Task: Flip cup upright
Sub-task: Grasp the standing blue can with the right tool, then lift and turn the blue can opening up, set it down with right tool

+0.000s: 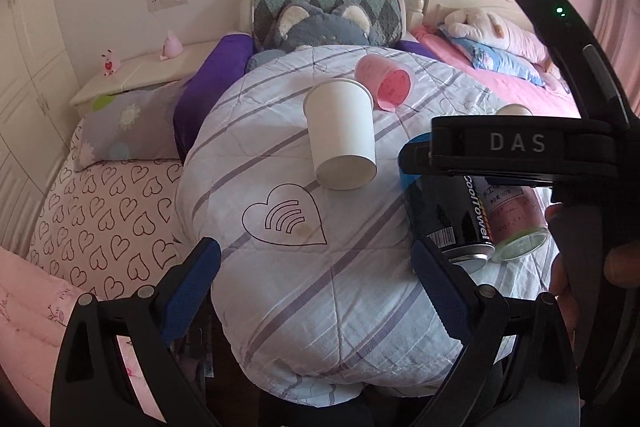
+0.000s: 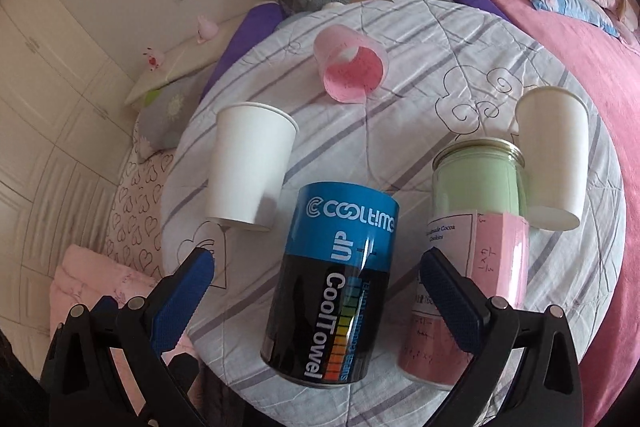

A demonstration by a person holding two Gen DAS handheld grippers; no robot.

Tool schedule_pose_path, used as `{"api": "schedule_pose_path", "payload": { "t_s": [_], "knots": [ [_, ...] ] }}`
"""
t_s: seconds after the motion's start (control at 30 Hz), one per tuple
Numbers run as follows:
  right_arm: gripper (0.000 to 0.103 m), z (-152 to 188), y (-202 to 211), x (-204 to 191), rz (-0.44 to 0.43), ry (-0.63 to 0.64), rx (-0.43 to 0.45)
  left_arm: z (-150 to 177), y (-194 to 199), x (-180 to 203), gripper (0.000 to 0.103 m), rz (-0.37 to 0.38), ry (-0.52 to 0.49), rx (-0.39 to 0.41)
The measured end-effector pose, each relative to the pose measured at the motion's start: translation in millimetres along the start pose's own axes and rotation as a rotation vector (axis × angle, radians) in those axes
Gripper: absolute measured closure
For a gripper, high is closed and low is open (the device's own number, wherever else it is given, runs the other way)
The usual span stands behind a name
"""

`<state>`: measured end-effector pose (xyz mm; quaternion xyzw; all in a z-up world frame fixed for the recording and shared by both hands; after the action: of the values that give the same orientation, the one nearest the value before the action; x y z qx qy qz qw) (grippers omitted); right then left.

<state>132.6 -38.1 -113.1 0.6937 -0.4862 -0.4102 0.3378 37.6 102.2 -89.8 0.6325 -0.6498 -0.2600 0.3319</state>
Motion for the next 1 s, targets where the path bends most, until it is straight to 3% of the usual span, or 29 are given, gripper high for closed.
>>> {"api": "schedule_pose_path", "payload": {
  "t_s": [0.2, 0.47, 0.57, 0.63, 1.0],
  "knots": [
    [0.0, -4, -23, -3, 0.057, 0.014, -0.061, 3, -10, 9, 0.005, 0.085, -0.015, -0.045],
    [0.002, -9, -32, -6, 0.146, 0.094, -0.052, 7, -14, 20, 0.005, 0.144, -0.045, -0.07],
    [0.015, -9, -32, -10, 0.184, 0.137, -0.041, 8, -15, 22, 0.005, 0.139, -0.051, -0.069],
    [0.031, -10, -32, -12, 0.196, 0.155, -0.027, 9, -15, 23, 0.005, 0.152, -0.049, -0.081],
    [0.032, -9, -24, -21, 0.116, 0.178, 0.016, 8, -22, 21, 0.005, 0.187, -0.013, -0.084]
  ]
}}
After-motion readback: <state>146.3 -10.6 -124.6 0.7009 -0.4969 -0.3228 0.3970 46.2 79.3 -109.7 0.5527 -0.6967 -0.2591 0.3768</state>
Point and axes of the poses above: each gripper's, at about its wrist camera, not at the fingertips, and y roughly against the way its jaws point, x to its right, z to its underside, the point moved 6 cm from there along -y, roughly the way its jaws point, and after that the axes turned 5 degrees about y, right-handed, at the moved point
